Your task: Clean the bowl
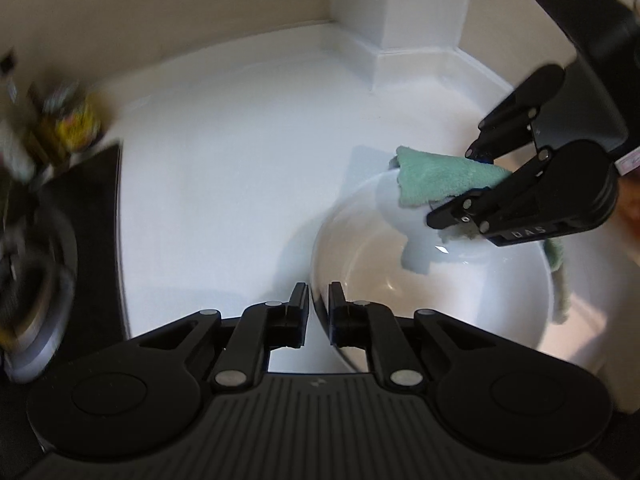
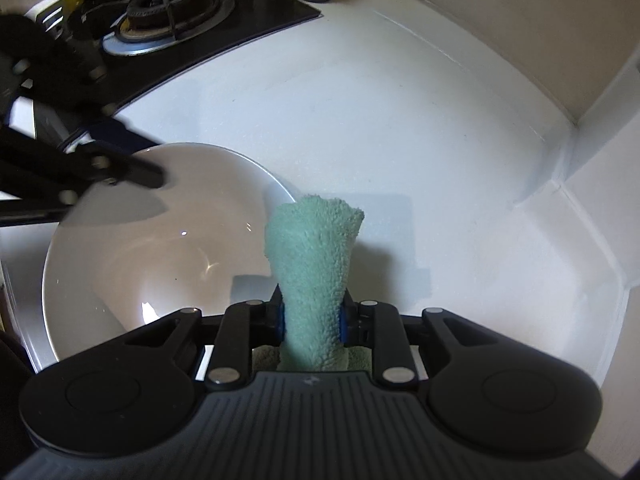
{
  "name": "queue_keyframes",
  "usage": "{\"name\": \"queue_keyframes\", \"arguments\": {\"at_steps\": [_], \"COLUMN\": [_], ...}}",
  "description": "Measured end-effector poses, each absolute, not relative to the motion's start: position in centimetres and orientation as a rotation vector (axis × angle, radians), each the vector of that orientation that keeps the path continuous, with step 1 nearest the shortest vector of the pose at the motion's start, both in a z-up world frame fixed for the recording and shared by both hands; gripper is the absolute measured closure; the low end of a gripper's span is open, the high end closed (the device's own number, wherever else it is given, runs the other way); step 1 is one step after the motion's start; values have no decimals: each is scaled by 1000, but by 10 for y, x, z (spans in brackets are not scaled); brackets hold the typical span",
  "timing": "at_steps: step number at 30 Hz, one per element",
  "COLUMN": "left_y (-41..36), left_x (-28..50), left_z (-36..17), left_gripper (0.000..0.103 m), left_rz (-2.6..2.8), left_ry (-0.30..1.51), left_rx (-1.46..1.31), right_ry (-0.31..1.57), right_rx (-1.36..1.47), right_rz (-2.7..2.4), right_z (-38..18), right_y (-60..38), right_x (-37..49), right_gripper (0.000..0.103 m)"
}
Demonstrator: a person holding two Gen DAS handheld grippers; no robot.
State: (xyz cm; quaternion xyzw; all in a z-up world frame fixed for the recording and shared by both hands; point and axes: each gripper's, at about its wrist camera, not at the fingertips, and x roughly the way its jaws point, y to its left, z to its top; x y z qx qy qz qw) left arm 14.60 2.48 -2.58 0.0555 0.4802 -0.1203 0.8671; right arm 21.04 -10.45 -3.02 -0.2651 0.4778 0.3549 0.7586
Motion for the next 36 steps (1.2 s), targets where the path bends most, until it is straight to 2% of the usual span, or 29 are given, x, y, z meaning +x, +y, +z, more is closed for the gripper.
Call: {"name": "queue_keyframes", "arguments": {"at_steps": [8, 16, 20, 25, 36], "left_y": [18, -1, 8, 21, 19], "left_x": [159, 162, 163, 143, 144], "left_z": [-27, -28, -28, -26, -28], "left_gripper": [95, 92, 92, 92, 94], "left_rz": [-318, -415, -390, -290, -281], "left_ry": [1000, 979, 988, 987, 982], "left_rx": [260, 468, 376, 192, 222], "right_ry": [1075, 1058, 1046, 1055, 986], "right_rx": [-630, -698, -704, -573, -503], "right_rz": [835, 815, 810, 795, 783], "right_z": [-30, -31, -34, -30, -8], "right_y": [-108, -97, -88, -112, -123], "right_x": [202, 209, 214, 218, 211], "right_gripper": [83, 83, 82, 84, 88]}}
